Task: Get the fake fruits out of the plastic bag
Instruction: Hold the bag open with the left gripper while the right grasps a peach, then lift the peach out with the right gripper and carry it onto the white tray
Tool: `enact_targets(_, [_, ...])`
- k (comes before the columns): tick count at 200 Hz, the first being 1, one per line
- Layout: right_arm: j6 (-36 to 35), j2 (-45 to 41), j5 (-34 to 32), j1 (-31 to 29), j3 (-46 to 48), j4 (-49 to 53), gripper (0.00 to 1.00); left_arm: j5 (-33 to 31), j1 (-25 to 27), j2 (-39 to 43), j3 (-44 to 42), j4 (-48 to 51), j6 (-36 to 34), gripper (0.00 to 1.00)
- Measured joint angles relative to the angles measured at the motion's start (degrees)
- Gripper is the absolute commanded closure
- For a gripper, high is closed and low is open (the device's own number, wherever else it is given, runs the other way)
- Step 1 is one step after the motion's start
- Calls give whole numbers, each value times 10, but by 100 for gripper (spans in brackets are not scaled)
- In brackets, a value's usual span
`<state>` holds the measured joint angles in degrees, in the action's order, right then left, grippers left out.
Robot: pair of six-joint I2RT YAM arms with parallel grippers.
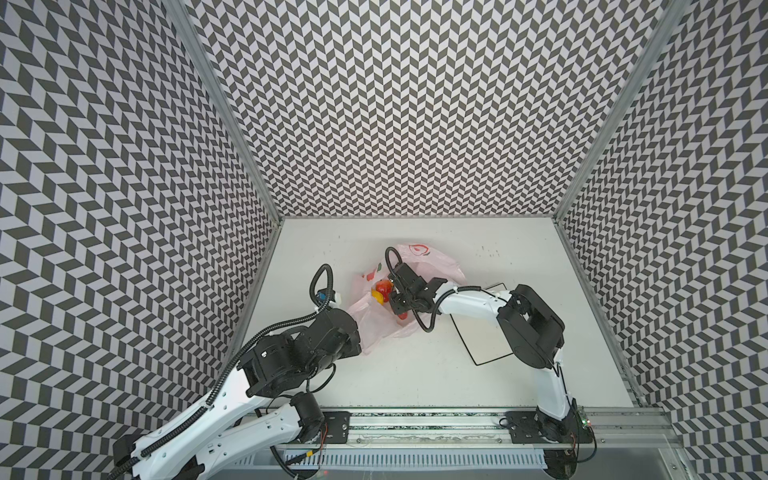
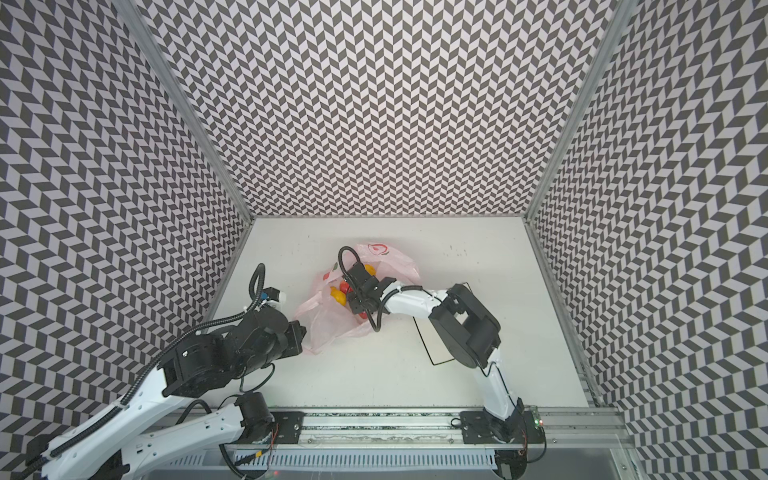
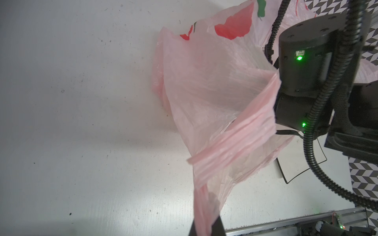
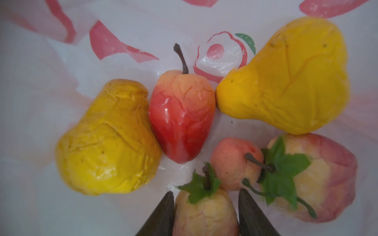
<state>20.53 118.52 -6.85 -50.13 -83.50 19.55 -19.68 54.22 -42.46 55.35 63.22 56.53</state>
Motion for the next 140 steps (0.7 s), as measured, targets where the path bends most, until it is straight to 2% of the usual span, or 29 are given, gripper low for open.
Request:
enact_targets(52, [5,-9,9,1,0,-3,57,1,0,-5,0,-2,-13,100])
enact_targets(104, [17,-95,51,16,40,-51,60,31,0,-14,-8,-33,-53,100])
enact_targets(140, [21,-113,73,27,57,-82,60,47,0,-29,-10,-48,-73,100])
